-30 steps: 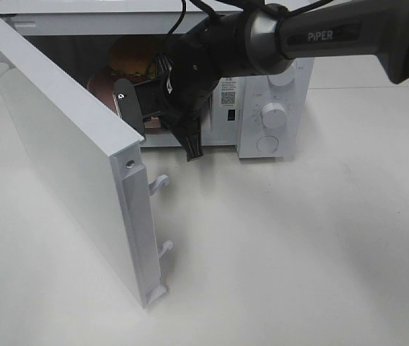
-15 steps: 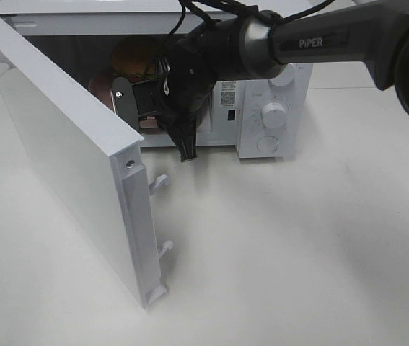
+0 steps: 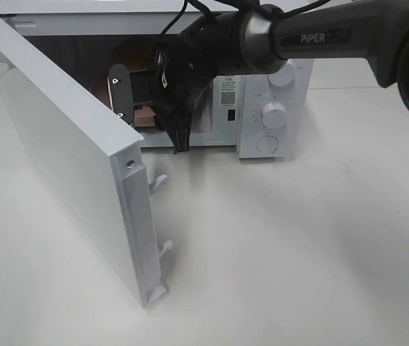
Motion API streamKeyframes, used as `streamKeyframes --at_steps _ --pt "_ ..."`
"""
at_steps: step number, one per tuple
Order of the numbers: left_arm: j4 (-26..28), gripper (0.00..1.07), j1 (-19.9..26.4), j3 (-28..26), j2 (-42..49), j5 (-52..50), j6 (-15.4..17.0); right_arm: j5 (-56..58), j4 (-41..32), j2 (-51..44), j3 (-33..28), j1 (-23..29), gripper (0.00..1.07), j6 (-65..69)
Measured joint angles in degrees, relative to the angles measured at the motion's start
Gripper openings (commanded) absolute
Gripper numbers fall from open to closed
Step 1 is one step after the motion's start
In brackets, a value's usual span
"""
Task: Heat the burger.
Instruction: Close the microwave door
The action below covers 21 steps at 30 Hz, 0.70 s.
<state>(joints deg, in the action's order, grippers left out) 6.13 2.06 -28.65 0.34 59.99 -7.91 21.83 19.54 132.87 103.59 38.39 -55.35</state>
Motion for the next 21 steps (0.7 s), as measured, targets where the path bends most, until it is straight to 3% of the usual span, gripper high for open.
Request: streamKeyframes --at_steps 2,5,7,21 --pt "0.0 1.0 0.0 0.0 0.0 0.0 0.0 0.0 0.3 0.0 0.0 0.0 0.61 1.7" --pt "0.0 1.0 0.0 0.0 0.0 0.0 0.0 0.1 0.2 -0.1 0.0 0.0 0.63 1.7" --pt "0.0 1.0 0.0 0.0 0.0 0.0 0.0 0.4 0.3 -0.3 0.0 0.0 0.71 2.2" --pt "0.0 1.0 0.0 0.0 0.0 0.0 0.0 0.9 0.2 -2.0 -1.2 0.0 0.74 3.3"
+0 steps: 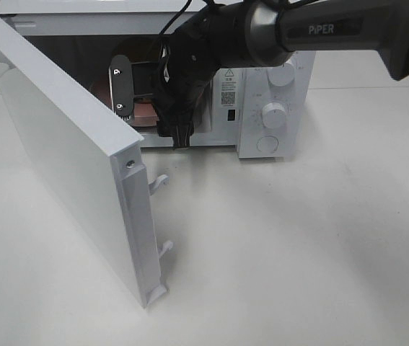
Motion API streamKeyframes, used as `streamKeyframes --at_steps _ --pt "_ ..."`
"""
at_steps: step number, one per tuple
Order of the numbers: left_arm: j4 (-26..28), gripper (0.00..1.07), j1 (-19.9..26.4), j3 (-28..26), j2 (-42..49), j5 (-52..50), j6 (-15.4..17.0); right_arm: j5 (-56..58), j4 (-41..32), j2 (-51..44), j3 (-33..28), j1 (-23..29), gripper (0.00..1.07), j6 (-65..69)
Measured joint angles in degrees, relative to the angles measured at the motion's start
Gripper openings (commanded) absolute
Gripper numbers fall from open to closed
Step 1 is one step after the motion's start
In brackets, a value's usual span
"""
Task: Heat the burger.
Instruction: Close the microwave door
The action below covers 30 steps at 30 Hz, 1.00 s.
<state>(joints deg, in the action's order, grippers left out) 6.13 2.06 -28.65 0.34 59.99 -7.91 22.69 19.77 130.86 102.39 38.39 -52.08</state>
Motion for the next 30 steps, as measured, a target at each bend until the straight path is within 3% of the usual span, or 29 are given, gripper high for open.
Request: streamKeyframes --at_steps 30 --pt "0.0 1.0 0.0 0.0 0.0 0.0 0.0 -4.4 1.2 -16.7 -22.6 0.0 0.74 2.9"
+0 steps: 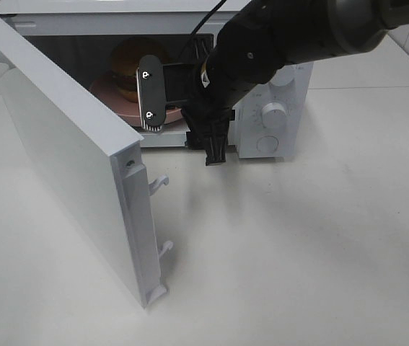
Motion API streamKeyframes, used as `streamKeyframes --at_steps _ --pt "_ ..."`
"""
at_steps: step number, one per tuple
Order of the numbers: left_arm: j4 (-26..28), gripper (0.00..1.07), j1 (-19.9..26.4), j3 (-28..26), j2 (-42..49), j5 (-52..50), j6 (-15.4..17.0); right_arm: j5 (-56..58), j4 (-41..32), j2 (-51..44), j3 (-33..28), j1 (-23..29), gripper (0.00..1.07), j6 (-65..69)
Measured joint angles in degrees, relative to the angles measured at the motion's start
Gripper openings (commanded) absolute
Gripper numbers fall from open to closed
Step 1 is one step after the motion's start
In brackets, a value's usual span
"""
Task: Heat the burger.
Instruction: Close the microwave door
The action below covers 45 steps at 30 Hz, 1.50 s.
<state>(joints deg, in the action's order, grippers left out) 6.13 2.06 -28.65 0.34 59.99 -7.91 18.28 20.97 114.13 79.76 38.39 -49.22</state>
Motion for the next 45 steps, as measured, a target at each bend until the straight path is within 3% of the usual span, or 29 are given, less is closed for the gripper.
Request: streamKeyframes --at_steps 20,30,45 --pt "0.0 1.0 0.0 0.0 0.0 0.0 0.0 0.1 0.0 -15.4 -14.4 0.0 0.74 9.5" --pt "0.0 1.0 0.0 0.0 0.0 0.0 0.0 3.2 0.0 -26.7 -23.5 0.0 0.74 26.4" --pt "0.0 1.0 0.0 0.0 0.0 0.0 0.0 15.8 0.0 -39.9 -29.6 0.0 0.74 44.1"
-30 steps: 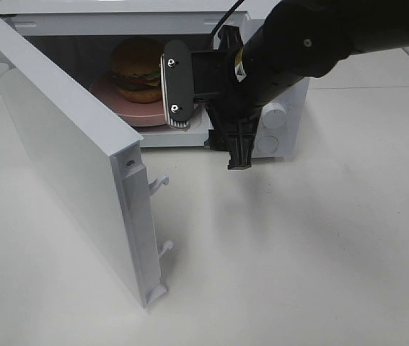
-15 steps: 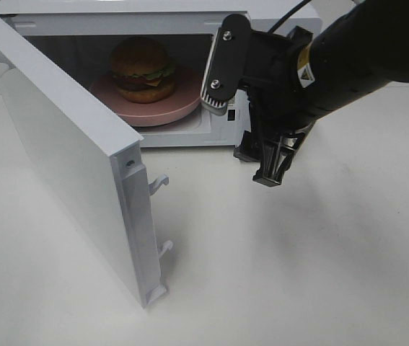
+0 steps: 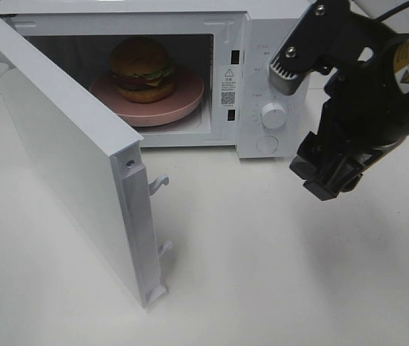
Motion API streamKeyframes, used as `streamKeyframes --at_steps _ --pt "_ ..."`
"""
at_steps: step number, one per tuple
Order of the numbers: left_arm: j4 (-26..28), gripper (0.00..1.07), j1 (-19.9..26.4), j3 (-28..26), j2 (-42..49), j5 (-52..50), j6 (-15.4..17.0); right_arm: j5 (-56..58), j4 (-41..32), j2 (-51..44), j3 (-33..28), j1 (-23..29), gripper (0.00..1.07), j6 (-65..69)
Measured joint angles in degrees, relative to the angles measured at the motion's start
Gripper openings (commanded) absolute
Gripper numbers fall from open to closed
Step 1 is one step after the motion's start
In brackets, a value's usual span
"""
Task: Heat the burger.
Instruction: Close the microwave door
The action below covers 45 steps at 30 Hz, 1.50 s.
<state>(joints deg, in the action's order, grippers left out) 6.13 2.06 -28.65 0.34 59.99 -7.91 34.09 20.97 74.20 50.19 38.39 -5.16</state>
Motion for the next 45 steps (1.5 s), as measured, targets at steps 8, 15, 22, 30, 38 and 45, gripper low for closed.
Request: streamKeyframes --at_steps 8,15,22,30,38,45 --pt "0.0 1.0 0.0 0.0 0.0 0.0 0.0 9.9 0.0 -6.8 -0.2 0.0 0.74 9.2" --pt "0.0 1.0 0.0 0.0 0.0 0.0 0.0 20.6 -0.8 -9.9 -0.2 0.0 0.74 11.4" --pt "0.0 1.0 0.0 0.0 0.0 0.0 0.0 25.9 -1.7 -15.9 -2.4 0.0 0.74 11.5" --pt "0.0 1.0 0.0 0.0 0.0 0.0 0.0 27.2 -3.7 -24.6 -7.3 0.0 0.74 11.6" --pt "0.0 1.0 0.0 0.0 0.0 0.0 0.0 27.3 -4.1 -36.1 -15.1 -0.5 0.74 13.2" --pt "0.0 1.0 0.0 0.0 0.0 0.0 0.0 27.2 -4.6 -43.3 -19.2 -7.0 0.74 16.3"
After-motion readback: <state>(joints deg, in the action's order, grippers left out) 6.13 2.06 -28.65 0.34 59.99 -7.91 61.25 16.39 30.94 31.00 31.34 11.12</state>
